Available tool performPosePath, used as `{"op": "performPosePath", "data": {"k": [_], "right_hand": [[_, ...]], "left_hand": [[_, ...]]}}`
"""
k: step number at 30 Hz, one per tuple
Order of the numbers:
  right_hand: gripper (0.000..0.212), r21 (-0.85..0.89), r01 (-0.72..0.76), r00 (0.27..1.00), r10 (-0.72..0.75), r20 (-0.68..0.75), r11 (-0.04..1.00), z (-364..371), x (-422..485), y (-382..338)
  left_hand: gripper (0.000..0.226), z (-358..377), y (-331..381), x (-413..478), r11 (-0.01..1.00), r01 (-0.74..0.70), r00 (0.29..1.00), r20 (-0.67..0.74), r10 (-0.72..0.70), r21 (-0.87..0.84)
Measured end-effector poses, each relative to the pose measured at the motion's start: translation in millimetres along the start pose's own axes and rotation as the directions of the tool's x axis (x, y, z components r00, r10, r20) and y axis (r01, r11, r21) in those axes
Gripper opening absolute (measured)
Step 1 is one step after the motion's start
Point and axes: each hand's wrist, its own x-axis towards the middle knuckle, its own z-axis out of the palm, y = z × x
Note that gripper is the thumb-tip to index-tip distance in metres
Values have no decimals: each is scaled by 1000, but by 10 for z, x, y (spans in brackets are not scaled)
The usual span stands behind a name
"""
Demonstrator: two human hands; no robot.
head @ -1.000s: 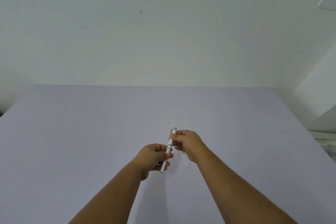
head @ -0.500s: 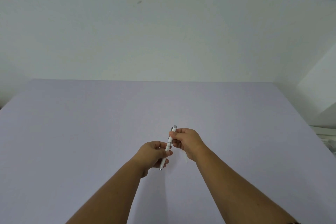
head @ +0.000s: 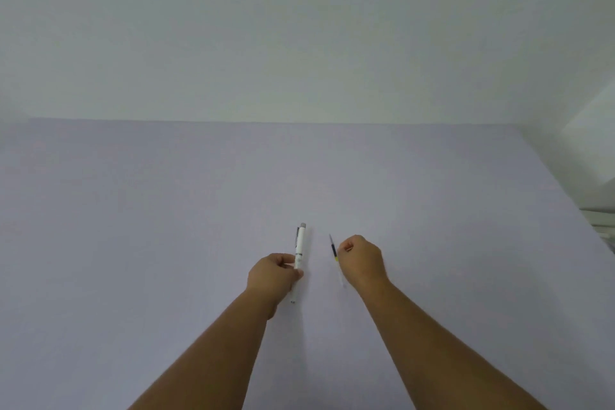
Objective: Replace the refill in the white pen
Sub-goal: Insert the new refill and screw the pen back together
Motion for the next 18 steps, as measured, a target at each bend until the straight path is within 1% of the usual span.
{"op": "performPosePath", "data": {"k": [3,8,13,18], "right_hand": [[17,-35,14,1000,-14,24,999,140,-30,59],[17,-103,32,999,-32,-4,994,282,-62,57],[16,-102,53,998,-51,25,993,330,-57,52],[17,-90,43,999,-40,36,995,333,-48,58]], "left_hand": [[19,93,-15,57,999,-4,998,-66,6,37],[16,191,-51,126,996,-4,992,-128,15,86],[14,238,-57,158,995,12,987,-161,5,102],[14,271,-47,173,994,34,984,-175,-15,105]]}}
